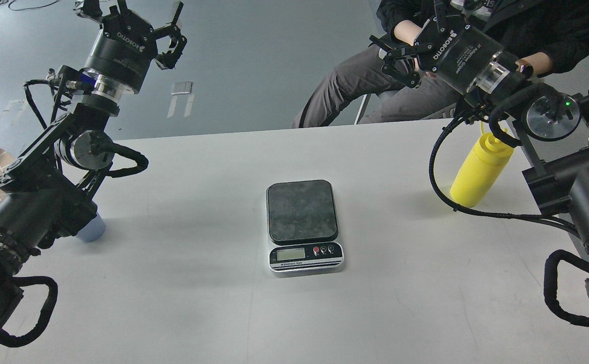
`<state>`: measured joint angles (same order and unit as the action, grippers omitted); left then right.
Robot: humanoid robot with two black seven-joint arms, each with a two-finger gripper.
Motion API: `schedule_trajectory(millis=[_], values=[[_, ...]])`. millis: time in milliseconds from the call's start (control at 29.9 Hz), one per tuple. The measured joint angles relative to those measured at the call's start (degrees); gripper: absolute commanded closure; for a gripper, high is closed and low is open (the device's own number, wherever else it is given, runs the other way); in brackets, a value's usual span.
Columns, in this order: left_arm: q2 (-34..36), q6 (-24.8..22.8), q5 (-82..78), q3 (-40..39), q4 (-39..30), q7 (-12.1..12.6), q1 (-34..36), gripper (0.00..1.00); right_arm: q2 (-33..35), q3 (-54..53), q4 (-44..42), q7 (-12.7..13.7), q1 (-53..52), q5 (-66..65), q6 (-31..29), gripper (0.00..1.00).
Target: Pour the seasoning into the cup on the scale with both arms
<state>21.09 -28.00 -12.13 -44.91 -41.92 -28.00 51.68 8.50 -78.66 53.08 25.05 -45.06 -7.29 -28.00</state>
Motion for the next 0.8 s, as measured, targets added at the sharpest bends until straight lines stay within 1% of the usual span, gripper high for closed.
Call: schedule_trajectory(millis=[802], values=[[-0.1, 0.0, 0.0, 0.1, 0.0, 0.0, 0.0, 0.02, 0.1, 0.0, 0.0, 0.0, 0.0, 0.0, 0.0, 0.0]])
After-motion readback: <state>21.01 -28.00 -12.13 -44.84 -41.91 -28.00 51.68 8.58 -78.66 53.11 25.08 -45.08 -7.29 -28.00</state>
